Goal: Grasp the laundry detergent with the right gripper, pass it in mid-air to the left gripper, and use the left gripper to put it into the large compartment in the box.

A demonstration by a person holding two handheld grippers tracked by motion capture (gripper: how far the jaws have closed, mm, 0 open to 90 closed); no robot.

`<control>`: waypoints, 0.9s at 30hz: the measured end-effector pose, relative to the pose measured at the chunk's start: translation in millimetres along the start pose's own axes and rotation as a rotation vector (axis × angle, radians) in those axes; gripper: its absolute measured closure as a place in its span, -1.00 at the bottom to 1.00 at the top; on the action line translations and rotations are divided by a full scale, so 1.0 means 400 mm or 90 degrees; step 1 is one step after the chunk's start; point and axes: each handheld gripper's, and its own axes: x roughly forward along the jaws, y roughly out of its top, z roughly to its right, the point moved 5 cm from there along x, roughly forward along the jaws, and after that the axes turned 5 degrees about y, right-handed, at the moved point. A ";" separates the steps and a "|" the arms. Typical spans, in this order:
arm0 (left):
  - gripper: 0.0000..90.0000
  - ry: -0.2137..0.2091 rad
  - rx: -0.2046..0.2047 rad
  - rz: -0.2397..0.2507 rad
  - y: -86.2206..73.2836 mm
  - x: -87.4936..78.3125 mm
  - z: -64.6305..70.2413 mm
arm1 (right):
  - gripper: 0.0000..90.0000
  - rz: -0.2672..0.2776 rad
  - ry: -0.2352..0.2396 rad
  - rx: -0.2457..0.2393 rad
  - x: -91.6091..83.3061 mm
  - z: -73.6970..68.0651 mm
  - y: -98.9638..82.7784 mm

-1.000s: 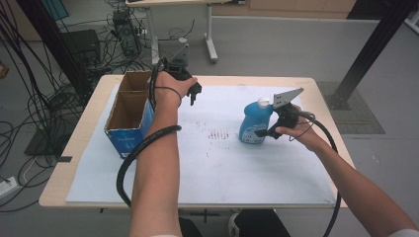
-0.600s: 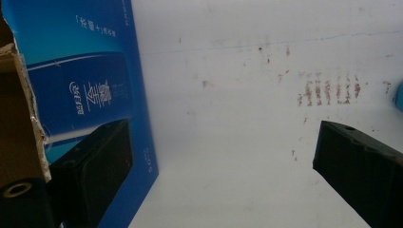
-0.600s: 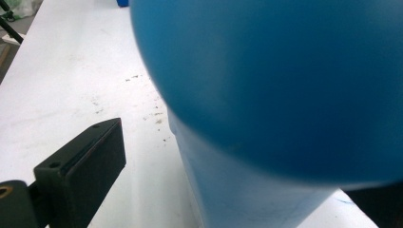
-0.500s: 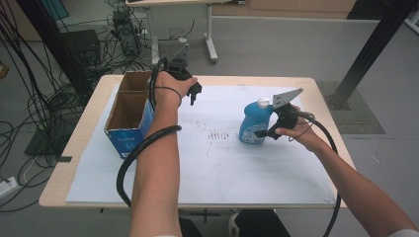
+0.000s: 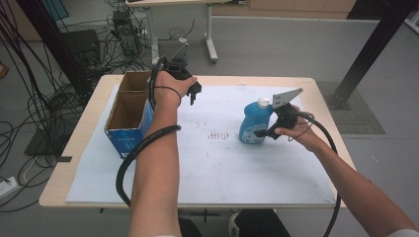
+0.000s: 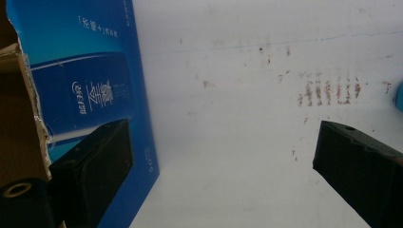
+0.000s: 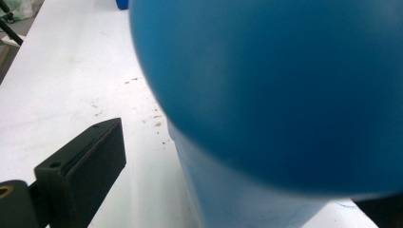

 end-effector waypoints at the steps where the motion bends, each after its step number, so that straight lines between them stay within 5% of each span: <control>1: -0.85 -0.001 0.000 0.000 0.000 0.000 -0.001 | -0.95 0.000 -0.001 0.001 0.000 0.000 0.000; 27: -0.86 -0.001 -0.001 -0.002 -0.002 0.001 0.000 | -0.93 0.000 -0.002 0.002 0.001 -0.001 0.001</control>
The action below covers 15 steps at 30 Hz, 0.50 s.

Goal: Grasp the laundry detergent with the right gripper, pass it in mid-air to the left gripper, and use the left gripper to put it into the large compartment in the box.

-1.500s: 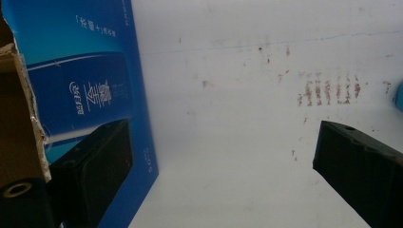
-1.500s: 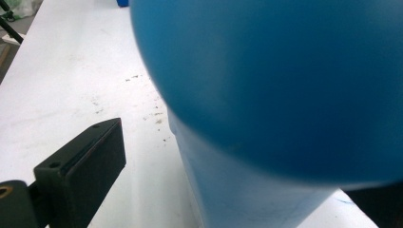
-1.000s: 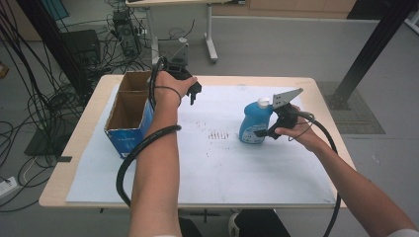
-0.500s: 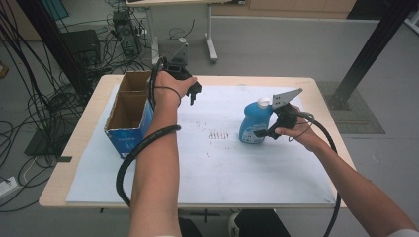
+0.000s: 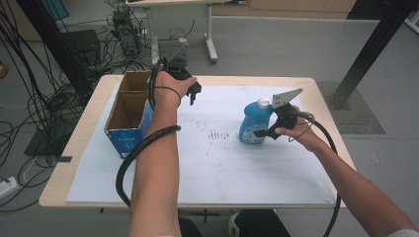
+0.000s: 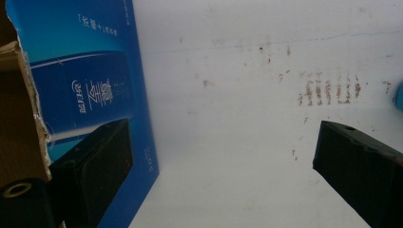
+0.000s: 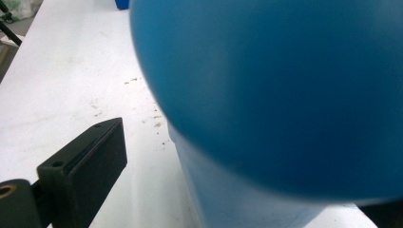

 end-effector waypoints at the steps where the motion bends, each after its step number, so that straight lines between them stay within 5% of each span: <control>1: -0.85 0.000 0.001 -0.001 0.000 0.001 0.000 | -0.92 -0.001 -0.002 0.000 0.001 0.001 0.000; 15: -0.85 0.002 0.001 0.000 0.000 0.000 -0.002 | -0.43 0.009 0.001 -0.022 0.005 0.007 0.002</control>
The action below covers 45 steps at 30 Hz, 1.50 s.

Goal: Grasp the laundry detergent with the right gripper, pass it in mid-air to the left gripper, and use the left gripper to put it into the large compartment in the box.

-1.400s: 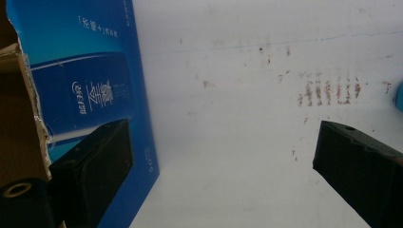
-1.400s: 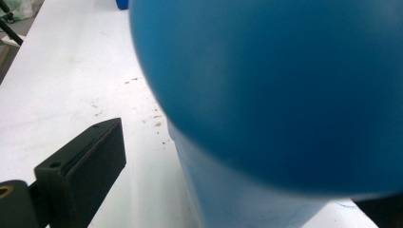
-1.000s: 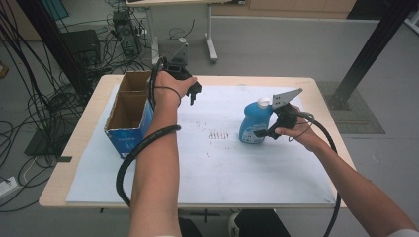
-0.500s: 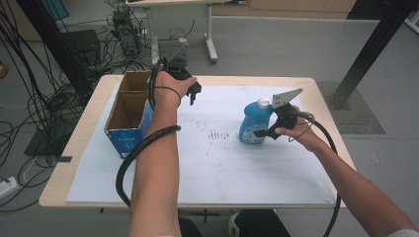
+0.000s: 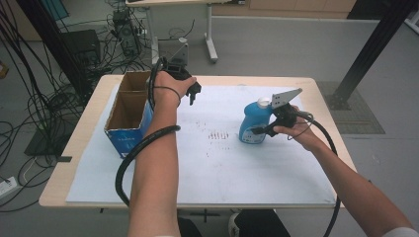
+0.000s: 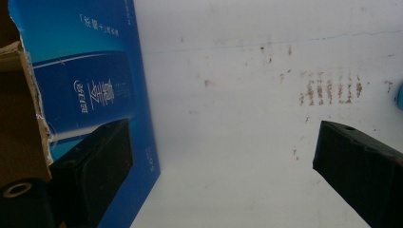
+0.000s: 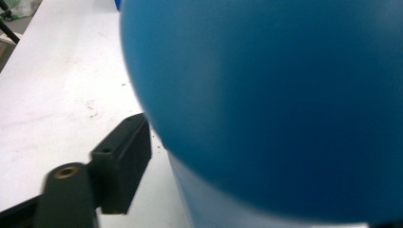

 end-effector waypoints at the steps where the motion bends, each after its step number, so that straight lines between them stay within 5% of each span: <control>1: -0.85 0.001 0.001 0.000 0.000 0.000 0.000 | -0.39 -0.004 0.000 -0.002 0.001 0.002 -0.002; 11: -0.85 0.003 0.003 0.001 0.001 -0.005 0.000 | -0.12 -0.002 -0.001 -0.011 0.001 0.007 -0.001; 45: -0.85 0.003 0.004 0.006 0.001 -0.016 -0.002 | -0.07 0.002 0.004 0.014 0.002 0.013 0.000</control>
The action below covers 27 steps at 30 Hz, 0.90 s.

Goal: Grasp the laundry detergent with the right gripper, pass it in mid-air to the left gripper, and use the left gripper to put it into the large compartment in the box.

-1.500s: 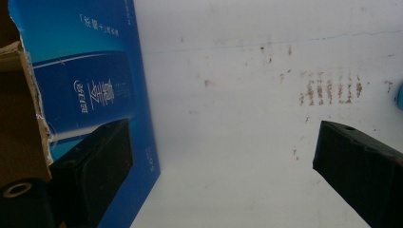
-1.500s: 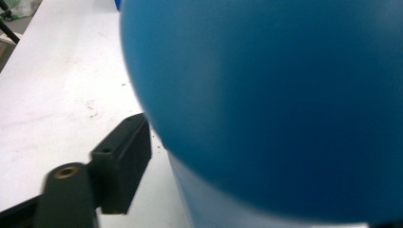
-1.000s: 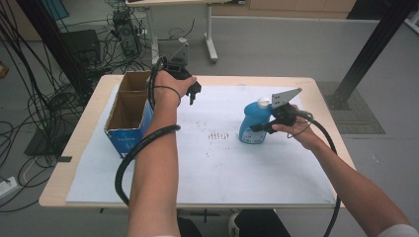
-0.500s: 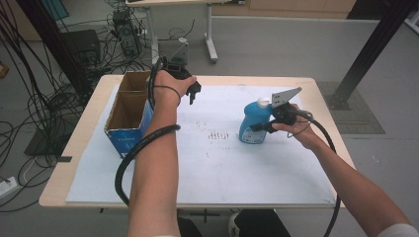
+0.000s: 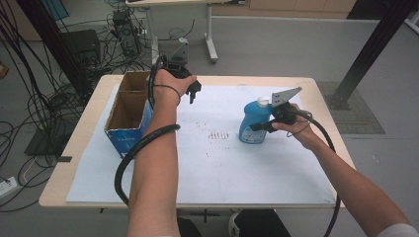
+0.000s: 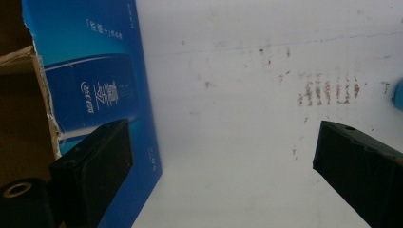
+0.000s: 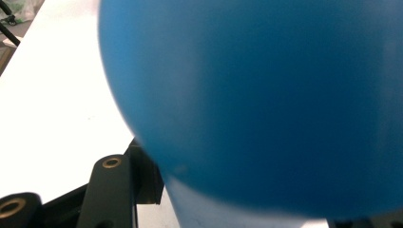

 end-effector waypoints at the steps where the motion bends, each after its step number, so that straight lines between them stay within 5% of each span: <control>1: -0.86 0.000 0.000 0.000 0.000 0.000 0.000 | -0.07 -0.001 0.000 -0.001 0.000 0.000 0.000; 27: -0.85 0.005 0.000 0.002 0.006 -0.010 0.004 | -0.05 0.002 0.012 0.007 -0.001 0.007 0.000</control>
